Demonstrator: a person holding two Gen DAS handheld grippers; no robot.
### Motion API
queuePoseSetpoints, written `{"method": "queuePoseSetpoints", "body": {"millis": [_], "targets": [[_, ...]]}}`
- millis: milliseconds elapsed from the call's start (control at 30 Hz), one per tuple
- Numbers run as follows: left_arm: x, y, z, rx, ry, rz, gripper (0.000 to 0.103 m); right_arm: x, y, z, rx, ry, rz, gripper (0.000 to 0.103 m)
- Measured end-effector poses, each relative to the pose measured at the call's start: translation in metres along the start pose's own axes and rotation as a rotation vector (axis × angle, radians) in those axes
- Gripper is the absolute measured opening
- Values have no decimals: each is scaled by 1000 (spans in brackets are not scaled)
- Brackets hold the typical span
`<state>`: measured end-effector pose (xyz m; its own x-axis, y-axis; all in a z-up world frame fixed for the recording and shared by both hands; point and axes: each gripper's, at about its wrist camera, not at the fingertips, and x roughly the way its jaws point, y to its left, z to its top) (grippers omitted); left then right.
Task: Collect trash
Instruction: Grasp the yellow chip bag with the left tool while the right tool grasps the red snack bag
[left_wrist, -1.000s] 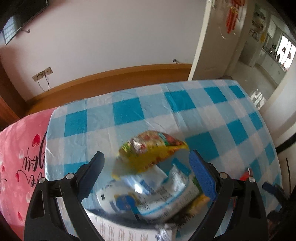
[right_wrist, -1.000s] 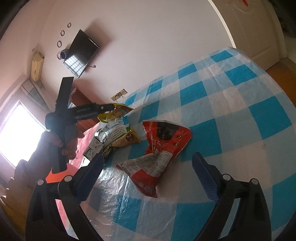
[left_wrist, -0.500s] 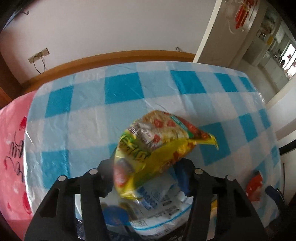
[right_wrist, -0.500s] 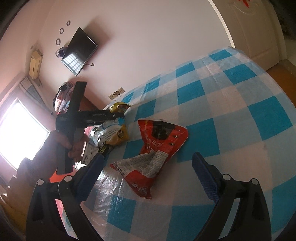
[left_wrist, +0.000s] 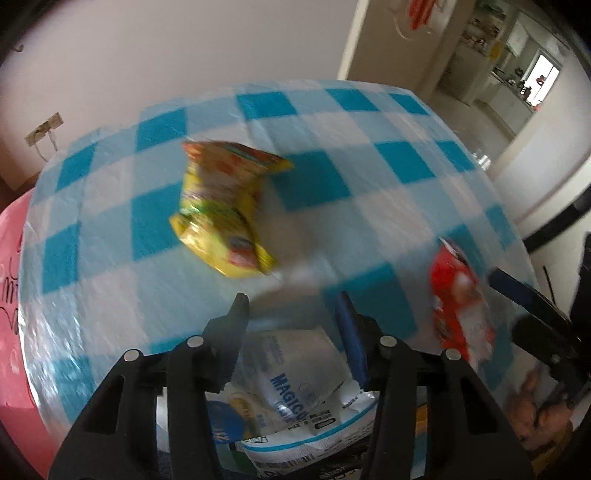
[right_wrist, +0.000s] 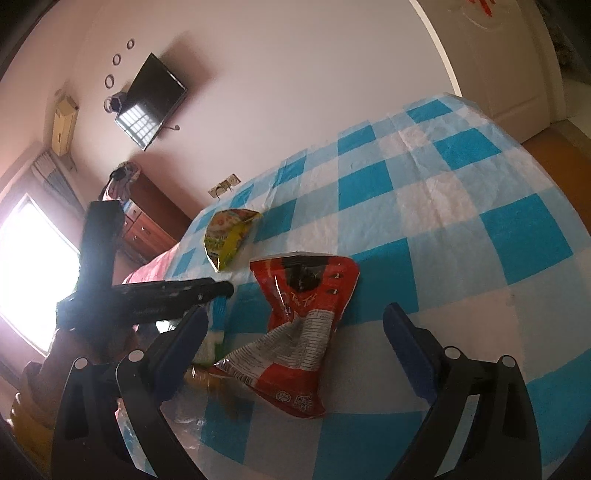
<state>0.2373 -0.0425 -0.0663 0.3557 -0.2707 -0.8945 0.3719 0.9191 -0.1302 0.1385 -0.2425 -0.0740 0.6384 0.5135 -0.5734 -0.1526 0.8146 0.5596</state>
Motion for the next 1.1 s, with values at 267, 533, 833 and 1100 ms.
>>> {"method": "queuePoseSetpoints", "body": {"millis": [267, 533, 833, 1100], "targets": [[-26, 14, 11, -68, -90, 84, 62, 13, 5, 1, -33, 37, -55, 85], [4, 30, 48, -89, -69, 138, 62, 21, 15, 1, -101, 47, -118, 78], [12, 30, 49, -89, -82, 203, 44, 29, 22, 1, -154, 56, -176, 58], [3, 26, 37, -126, -110, 191, 30, 30, 22, 2, -153, 60, -157, 40]]}}
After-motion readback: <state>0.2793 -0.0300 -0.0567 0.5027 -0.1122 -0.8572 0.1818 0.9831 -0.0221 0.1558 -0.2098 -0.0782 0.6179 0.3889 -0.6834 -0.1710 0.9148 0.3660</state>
